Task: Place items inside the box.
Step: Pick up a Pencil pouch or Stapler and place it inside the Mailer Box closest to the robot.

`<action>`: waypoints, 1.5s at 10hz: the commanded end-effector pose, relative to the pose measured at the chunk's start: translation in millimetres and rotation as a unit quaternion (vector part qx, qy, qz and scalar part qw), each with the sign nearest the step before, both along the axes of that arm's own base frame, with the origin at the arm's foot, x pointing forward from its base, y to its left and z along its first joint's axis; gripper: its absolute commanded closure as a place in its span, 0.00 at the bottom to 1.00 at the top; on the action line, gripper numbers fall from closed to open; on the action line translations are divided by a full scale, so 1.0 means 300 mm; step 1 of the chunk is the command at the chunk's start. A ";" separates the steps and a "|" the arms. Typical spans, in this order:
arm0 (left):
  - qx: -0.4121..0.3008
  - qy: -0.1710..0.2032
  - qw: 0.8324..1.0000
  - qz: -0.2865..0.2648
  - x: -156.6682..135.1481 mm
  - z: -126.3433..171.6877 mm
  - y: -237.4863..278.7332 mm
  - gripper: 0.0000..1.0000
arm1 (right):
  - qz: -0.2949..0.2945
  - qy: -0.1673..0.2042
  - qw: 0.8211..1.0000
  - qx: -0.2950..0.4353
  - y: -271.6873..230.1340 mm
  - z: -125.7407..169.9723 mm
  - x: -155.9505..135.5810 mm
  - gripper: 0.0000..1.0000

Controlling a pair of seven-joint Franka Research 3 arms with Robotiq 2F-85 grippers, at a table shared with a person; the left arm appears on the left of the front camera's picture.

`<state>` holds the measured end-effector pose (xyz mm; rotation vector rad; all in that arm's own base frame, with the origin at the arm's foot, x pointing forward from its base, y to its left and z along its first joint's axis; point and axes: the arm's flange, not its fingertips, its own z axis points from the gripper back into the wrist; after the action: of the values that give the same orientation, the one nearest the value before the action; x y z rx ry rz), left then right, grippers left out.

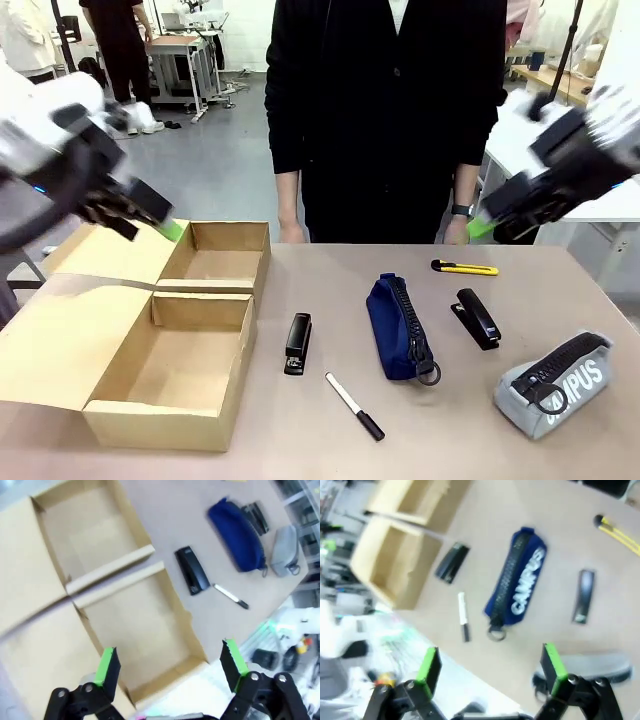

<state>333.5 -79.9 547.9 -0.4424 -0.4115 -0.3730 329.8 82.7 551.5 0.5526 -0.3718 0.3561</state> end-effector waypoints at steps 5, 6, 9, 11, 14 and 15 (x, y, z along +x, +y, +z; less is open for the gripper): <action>-0.373 0.057 0.900 0.220 -0.133 -0.122 0.748 0.00 | -0.284 0.085 0.906 0.303 -0.863 -0.126 -0.212 0.00; -0.407 0.058 0.876 0.253 -0.159 -0.183 0.775 0.00 | -0.312 0.072 0.877 0.358 -0.976 -0.179 -0.248 0.00; -0.477 0.068 0.800 0.358 -0.200 -0.336 0.648 0.00 | -0.388 0.066 0.832 0.390 -1.116 -0.291 -0.309 0.00; -0.447 0.082 0.836 0.308 -0.174 -0.221 0.901 0.00 | -0.390 0.076 0.824 0.403 -1.152 -0.292 -0.355 0.00; -0.447 0.082 0.836 0.308 -0.174 -0.221 0.901 0.00 | -0.390 0.076 0.824 0.403 -1.152 -0.292 -0.355 0.00; -0.447 0.082 0.836 0.308 -0.174 -0.221 0.901 0.00 | -0.390 0.076 0.824 0.403 -1.152 -0.292 -0.355 0.00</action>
<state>281.4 189.6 481.2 -1.2112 -0.5166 0.5542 221.0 -259.4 462.6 1.1683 -0.5295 -0.7051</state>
